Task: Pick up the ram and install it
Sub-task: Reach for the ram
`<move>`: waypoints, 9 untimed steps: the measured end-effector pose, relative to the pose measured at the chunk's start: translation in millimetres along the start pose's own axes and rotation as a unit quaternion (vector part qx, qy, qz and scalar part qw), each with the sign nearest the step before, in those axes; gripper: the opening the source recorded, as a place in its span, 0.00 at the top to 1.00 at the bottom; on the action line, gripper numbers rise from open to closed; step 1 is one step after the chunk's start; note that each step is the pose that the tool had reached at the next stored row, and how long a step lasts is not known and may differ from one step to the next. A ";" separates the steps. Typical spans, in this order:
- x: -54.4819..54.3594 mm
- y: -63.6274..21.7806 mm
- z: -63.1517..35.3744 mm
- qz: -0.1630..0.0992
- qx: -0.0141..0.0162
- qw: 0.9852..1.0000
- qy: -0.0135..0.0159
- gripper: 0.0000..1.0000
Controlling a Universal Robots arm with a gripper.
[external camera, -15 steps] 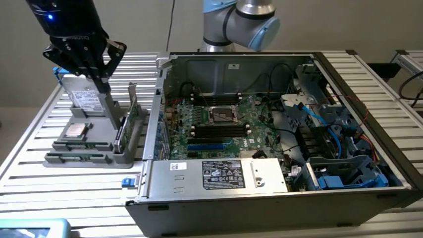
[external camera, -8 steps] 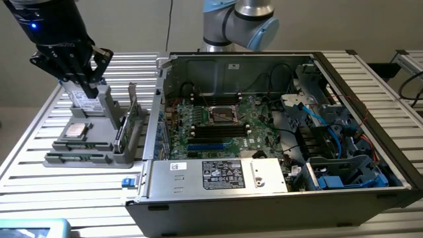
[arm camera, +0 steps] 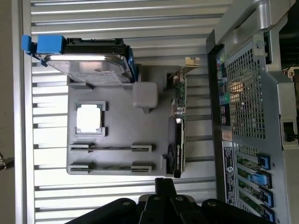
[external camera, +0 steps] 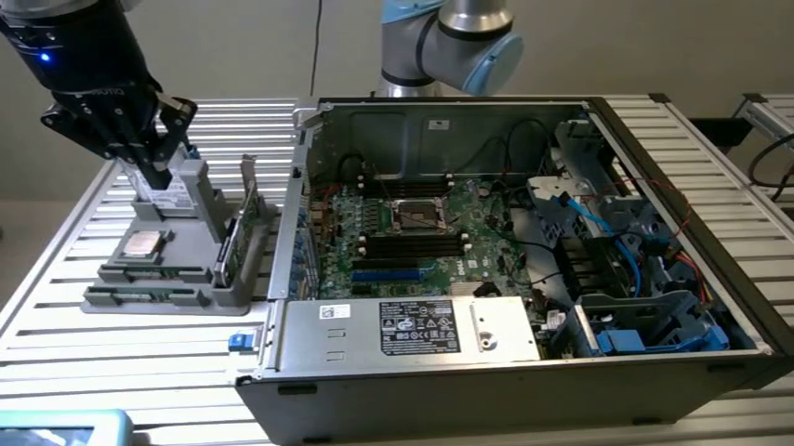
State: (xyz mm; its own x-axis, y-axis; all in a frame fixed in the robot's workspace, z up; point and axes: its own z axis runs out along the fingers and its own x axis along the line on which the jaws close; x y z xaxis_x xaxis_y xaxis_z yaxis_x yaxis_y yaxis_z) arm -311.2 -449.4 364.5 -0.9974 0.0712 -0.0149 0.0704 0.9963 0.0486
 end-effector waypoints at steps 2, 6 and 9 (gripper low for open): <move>2.3 -0.2 1.3 0.000 0.000 1.000 0.000 0.89; 10.0 -0.9 4.1 -0.001 0.000 1.000 0.002 0.89; 17.1 -1.5 6.5 -0.002 0.000 1.000 0.006 0.89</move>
State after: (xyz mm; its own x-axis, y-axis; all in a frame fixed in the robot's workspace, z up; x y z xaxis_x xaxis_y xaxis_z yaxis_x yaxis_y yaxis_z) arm -328.2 -449.4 357.7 -0.9977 0.0676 -0.0038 0.0674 0.9966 0.0477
